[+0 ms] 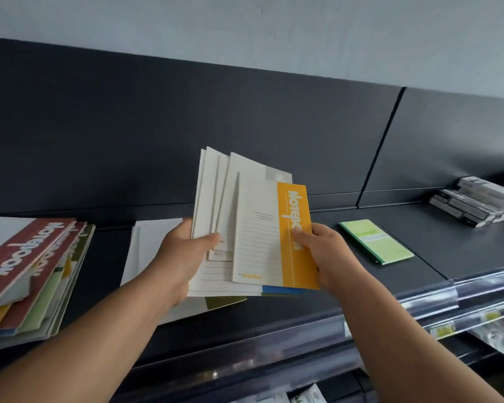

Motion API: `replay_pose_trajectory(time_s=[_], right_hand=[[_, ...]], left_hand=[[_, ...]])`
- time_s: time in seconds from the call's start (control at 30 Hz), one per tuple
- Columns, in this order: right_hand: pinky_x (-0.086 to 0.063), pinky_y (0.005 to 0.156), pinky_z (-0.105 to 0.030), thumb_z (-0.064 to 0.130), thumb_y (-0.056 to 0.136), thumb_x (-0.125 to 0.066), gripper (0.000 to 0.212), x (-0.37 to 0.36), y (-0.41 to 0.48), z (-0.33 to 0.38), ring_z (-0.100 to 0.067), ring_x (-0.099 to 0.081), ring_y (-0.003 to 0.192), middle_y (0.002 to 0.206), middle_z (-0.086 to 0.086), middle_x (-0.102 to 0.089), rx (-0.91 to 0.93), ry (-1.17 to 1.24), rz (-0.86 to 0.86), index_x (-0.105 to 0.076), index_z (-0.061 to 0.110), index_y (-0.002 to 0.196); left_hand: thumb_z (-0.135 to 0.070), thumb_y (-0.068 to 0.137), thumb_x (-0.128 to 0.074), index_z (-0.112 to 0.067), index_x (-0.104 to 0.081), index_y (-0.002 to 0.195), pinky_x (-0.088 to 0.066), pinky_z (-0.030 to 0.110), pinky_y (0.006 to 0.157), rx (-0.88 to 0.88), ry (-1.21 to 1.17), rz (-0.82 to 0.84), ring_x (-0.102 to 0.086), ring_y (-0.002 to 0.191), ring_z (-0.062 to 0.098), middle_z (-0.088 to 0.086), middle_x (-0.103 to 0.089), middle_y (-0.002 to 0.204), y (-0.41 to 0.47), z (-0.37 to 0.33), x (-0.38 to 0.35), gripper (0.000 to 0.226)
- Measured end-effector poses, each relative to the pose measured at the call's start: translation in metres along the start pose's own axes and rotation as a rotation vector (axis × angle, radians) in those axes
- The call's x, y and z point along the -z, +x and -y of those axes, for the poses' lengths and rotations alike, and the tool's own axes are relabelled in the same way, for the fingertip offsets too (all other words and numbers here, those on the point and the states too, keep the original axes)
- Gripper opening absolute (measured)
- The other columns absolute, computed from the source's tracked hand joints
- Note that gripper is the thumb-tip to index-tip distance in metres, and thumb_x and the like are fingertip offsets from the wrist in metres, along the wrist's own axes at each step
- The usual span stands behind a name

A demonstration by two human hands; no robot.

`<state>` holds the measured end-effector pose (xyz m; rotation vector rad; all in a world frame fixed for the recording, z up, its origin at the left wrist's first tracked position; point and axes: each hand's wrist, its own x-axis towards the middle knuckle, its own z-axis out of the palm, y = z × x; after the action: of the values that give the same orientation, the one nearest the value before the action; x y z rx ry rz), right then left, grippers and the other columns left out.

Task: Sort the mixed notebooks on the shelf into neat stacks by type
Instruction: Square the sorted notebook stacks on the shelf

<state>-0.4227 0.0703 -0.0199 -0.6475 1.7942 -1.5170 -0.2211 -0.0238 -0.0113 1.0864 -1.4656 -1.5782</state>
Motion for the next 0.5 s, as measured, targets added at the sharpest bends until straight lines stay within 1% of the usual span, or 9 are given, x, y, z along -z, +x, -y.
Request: replay_pose_trajectory(time_s=[0.1, 0.17, 0.23, 0.3, 0.37, 0.43, 0.47, 0.5], right_hand=[[-0.058, 0.074, -0.048, 0.025, 0.093, -0.065, 0.016, 0.002, 0.012, -0.004, -0.028, -0.072, 0.09, 0.101, -0.006, -0.075, -0.11, 0.091, 0.076, -0.064, 0.015, 0.107], [-0.057, 0.078, -0.05, 0.021, 0.092, -0.066, 0.018, 0.006, 0.024, -0.005, -0.029, -0.073, 0.09, 0.099, -0.007, -0.076, -0.139, 0.109, 0.093, -0.064, 0.012, 0.108], [-0.057, 0.083, -0.052, 0.021, 0.091, -0.068, 0.018, 0.012, 0.038, -0.006, -0.029, -0.073, 0.089, 0.096, -0.008, -0.076, -0.134, 0.091, 0.094, -0.065, 0.011, 0.106], [-0.057, 0.082, -0.05, 0.021, 0.091, -0.068, 0.017, 0.02, 0.05, -0.006, -0.029, -0.073, 0.088, 0.095, -0.007, -0.076, -0.129, 0.067, 0.11, -0.066, 0.011, 0.104], [-0.057, 0.073, -0.045, 0.022, 0.091, -0.068, 0.015, 0.03, 0.062, -0.005, -0.027, -0.072, 0.086, 0.094, -0.006, -0.076, -0.122, 0.049, 0.135, -0.065, 0.013, 0.103], [-0.053, 0.064, -0.039, 0.023, 0.091, -0.068, 0.012, 0.04, 0.072, -0.004, -0.025, -0.071, 0.084, 0.093, -0.004, -0.075, -0.104, 0.032, 0.152, -0.065, 0.016, 0.101], [-0.053, 0.063, -0.038, 0.023, 0.091, -0.068, 0.012, 0.045, 0.077, -0.004, -0.024, -0.071, 0.084, 0.093, -0.003, -0.074, -0.093, 0.023, 0.164, -0.064, 0.017, 0.1], [-0.053, 0.066, -0.04, 0.024, 0.091, -0.068, 0.012, 0.049, 0.082, -0.004, -0.024, -0.071, 0.085, 0.093, -0.002, -0.074, -0.084, 0.013, 0.183, -0.064, 0.019, 0.1]], left_hand=[[-0.016, 0.094, -0.06, -0.024, -0.065, 0.108, -0.047, 0.023, 0.068, 0.0, 0.004, 0.017, -0.064, 0.094, 0.01, -0.008, -0.072, 0.1, 0.001, 0.001, -0.016, 0.017], [-0.02, 0.096, -0.057, -0.027, -0.066, 0.105, -0.05, 0.026, 0.07, 0.005, -0.004, 0.013, -0.066, 0.094, 0.012, -0.008, -0.073, 0.098, 0.003, 0.0, -0.028, 0.015], [-0.022, 0.097, -0.054, -0.027, -0.067, 0.104, -0.053, 0.035, 0.082, 0.009, -0.011, -0.017, -0.067, 0.097, 0.017, -0.007, -0.074, 0.099, 0.007, 0.0, -0.039, 0.016], [-0.022, 0.098, -0.053, -0.028, -0.067, 0.103, -0.052, 0.043, 0.091, 0.013, -0.011, -0.061, -0.066, 0.099, 0.019, -0.005, -0.073, 0.101, 0.01, 0.0, -0.051, 0.016], [-0.022, 0.098, -0.052, -0.029, -0.066, 0.103, -0.052, 0.043, 0.09, 0.028, -0.013, -0.118, -0.066, 0.098, 0.019, -0.006, -0.073, 0.1, 0.01, 0.0, -0.065, 0.016], [-0.023, 0.098, -0.052, -0.028, -0.067, 0.104, -0.053, 0.042, 0.087, 0.05, -0.027, -0.165, -0.067, 0.097, 0.019, -0.005, -0.073, 0.1, 0.009, 0.003, -0.079, 0.017], [-0.023, 0.099, -0.052, -0.028, -0.067, 0.105, -0.054, 0.042, 0.085, 0.059, -0.042, -0.181, -0.068, 0.096, 0.02, -0.004, -0.073, 0.1, 0.008, 0.003, -0.086, 0.017], [-0.023, 0.099, -0.052, -0.027, -0.067, 0.106, -0.055, 0.041, 0.082, 0.064, -0.06, -0.2, -0.068, 0.095, 0.021, -0.003, -0.074, 0.1, 0.008, 0.004, -0.092, 0.017]])
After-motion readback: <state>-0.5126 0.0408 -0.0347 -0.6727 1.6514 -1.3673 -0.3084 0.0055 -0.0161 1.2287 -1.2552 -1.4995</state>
